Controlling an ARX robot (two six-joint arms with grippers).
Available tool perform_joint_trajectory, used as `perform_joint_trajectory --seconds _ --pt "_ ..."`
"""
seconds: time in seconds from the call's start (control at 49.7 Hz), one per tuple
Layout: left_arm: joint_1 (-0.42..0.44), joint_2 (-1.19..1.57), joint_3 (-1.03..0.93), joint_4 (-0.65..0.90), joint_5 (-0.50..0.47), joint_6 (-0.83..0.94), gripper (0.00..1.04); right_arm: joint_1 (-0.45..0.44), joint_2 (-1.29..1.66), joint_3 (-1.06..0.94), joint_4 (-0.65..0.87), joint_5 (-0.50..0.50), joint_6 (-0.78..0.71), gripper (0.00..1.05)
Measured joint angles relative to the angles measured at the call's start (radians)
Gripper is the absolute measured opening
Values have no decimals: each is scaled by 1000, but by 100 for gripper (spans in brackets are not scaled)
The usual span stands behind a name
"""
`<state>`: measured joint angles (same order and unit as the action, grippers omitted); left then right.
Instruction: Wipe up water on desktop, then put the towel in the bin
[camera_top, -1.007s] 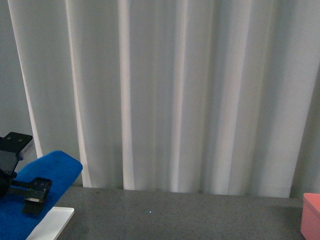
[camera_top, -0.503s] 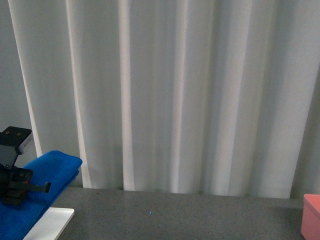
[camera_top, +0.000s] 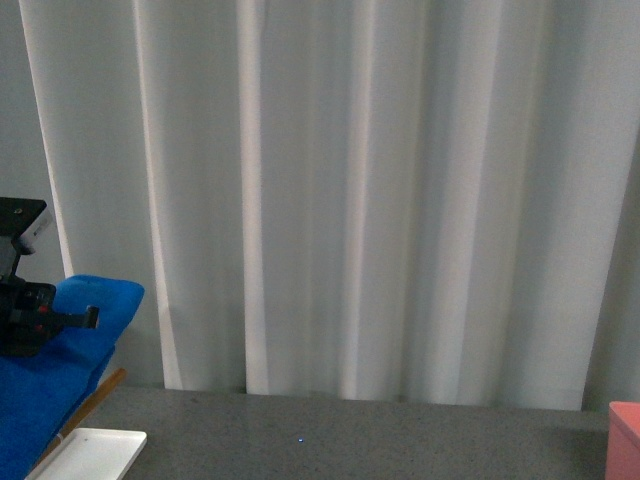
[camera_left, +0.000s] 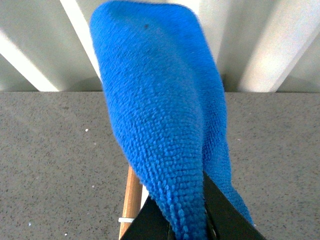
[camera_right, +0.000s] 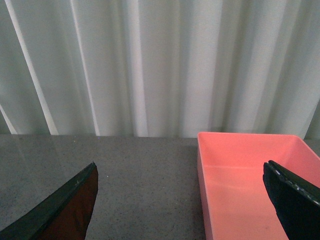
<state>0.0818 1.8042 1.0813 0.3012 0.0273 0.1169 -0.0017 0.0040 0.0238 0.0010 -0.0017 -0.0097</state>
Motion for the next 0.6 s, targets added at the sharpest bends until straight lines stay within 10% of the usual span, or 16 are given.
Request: perform_joint_trajectory --seconds 0.604 --pt "-108 -349 -269 229 355 -257 4 0 0 0 0 0 0 98"
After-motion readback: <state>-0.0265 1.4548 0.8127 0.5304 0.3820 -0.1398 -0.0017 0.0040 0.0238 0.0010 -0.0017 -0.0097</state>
